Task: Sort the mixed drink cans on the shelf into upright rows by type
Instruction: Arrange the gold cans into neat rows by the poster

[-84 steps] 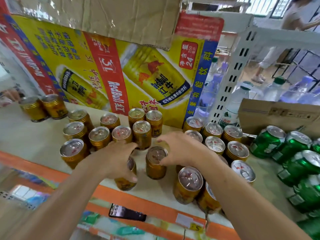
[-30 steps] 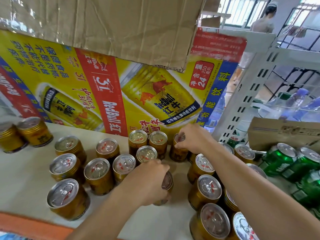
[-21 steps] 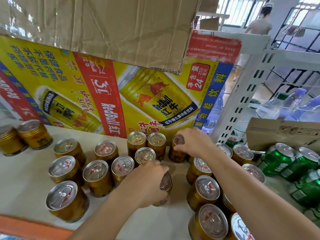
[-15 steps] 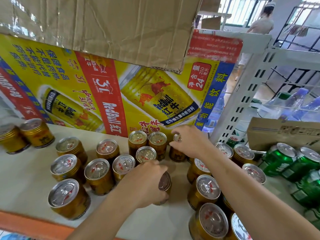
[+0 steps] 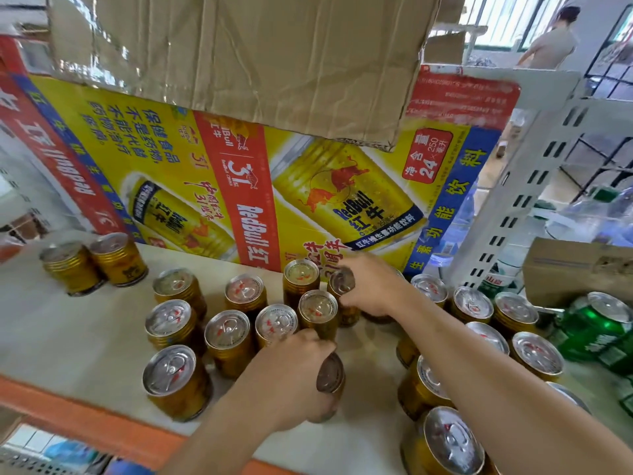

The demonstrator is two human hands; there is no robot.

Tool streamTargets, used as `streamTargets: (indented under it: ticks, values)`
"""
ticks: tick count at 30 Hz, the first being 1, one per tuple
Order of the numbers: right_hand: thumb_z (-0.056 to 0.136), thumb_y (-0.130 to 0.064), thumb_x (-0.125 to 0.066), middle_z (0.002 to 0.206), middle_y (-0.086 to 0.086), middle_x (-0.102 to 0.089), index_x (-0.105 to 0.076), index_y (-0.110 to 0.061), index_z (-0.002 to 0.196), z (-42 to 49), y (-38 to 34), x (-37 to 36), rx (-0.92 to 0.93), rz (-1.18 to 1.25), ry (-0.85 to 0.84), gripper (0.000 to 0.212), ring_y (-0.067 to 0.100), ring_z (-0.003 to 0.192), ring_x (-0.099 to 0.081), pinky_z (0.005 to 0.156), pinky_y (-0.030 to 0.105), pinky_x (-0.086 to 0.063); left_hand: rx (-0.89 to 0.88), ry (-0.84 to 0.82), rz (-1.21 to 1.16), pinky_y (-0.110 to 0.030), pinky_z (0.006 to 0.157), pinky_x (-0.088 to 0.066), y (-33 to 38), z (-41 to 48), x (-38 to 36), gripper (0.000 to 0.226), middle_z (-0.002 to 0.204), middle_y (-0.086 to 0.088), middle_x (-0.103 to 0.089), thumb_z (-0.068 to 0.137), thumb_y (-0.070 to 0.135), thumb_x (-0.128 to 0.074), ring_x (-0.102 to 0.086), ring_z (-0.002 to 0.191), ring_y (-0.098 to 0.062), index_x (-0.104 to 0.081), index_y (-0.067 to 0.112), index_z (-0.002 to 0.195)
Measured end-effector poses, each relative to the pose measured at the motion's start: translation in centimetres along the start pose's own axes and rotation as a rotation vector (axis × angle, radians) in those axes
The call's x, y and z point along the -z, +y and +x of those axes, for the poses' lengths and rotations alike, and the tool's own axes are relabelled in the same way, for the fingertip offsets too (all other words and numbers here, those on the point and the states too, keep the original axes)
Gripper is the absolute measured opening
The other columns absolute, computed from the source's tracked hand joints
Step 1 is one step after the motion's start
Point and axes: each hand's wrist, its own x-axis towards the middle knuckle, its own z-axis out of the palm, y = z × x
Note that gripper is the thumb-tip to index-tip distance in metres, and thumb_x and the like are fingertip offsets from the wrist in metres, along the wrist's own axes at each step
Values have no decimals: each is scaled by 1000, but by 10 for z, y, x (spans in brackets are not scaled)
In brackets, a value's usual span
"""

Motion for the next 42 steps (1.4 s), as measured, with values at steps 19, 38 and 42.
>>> streamTargets:
  ticks: [19,38,42]
  values:
    - [68,-38,-83,110,6,-65,-69,-12,113,-54,25,18,-88,140,0,53,21,99,-60,86,40,-52,2,-31,-55,-30,99,-42,2,3,3,77,135,11,-46,72,57,-68,-45,123,-12,-40,35,140]
    - [76,-49,-75,114,0,-57,-57,-19,115,-69,31,7,-30,-77,65,52,20,103,-56,86,40,-50,-5,81,-53,-33,96,-45,14,6,-1,68,128,11,-52,73,60,-67,-49,118,-13,-48,34,133]
    - [84,-37,-69,115,-2,-60,-61,-21,116,-78,22,5,19,51,98,37,18,106,-56,89,37,-48,-46,109,-164,-29,88,-45,11,6,-6,60,115,12,-55,69,61,-71,-53,107,-11,-57,31,118]
